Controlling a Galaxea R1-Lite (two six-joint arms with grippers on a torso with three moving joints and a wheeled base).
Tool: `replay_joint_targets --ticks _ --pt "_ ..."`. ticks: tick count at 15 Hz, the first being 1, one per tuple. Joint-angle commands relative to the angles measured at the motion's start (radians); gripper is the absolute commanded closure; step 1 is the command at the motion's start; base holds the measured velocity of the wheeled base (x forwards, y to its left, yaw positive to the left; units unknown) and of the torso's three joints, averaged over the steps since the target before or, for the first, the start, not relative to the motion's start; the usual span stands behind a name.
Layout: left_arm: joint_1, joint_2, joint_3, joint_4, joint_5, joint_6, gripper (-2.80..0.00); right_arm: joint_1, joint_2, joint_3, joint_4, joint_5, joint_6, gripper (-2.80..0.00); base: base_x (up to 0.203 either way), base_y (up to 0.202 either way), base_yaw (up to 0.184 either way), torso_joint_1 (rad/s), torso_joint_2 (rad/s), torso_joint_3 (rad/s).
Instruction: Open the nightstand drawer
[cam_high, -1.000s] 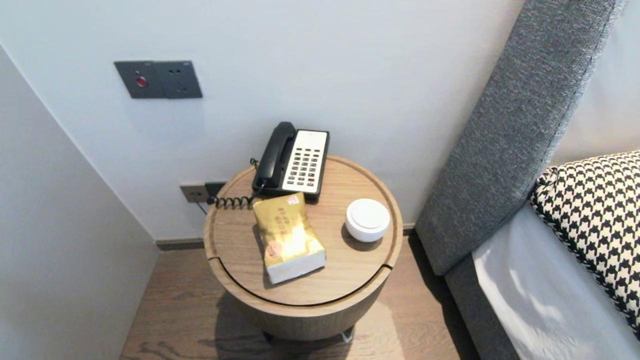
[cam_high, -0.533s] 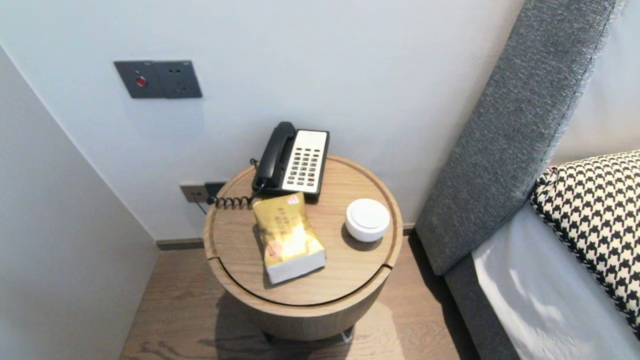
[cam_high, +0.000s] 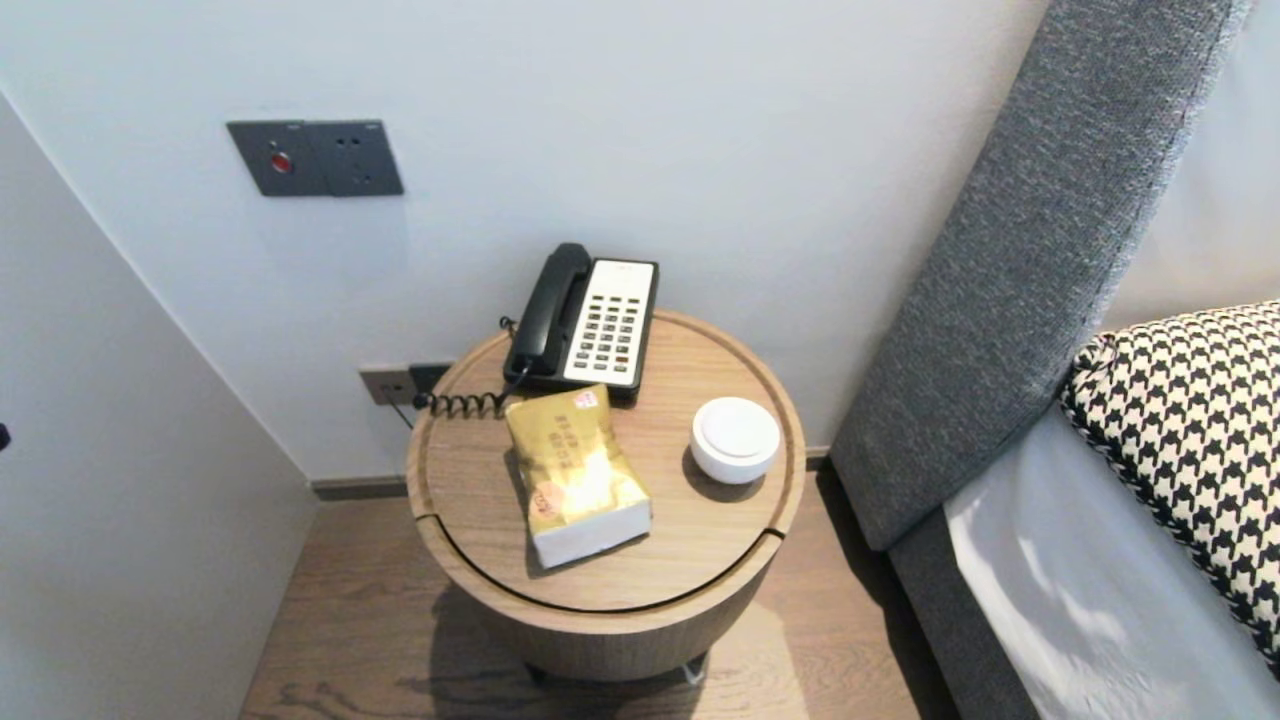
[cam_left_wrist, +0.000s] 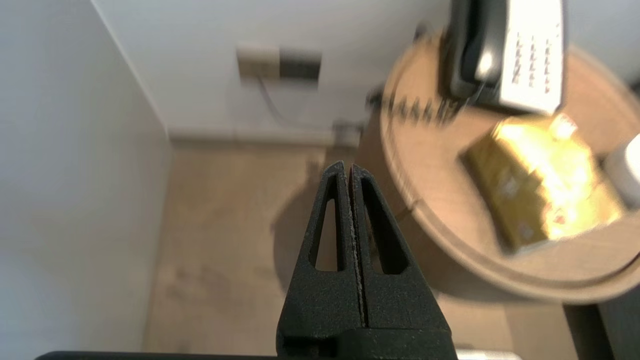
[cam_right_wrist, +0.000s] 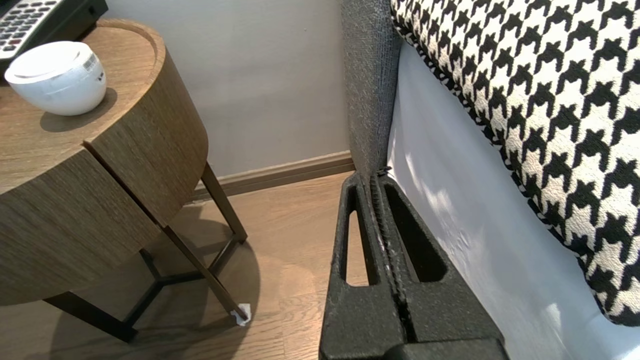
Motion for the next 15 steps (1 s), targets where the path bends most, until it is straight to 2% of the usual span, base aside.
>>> replay_joint_targets --ticks 1,10,15 --pt "0.000 0.076 -0.004 0.025 0.001 -0.017 0.00 0.000 0.001 0.026 -0.001 0.000 0.000 0.00 0.000 0.000 0.000 0.000 0.00 0.000" --pt "-0.009 0.246 -0.065 0.054 0.000 -0.030 0.00 0.000 0.001 0.026 -0.001 0.000 0.000 0.00 0.000 0.000 0.000 0.000 0.00 0.000" --pt "-0.067 0.296 -0.069 0.061 0.000 -0.032 0.00 0.000 0.001 0.026 -0.001 0.000 0.000 0.00 0.000 0.000 0.000 0.000 0.00 0.000"
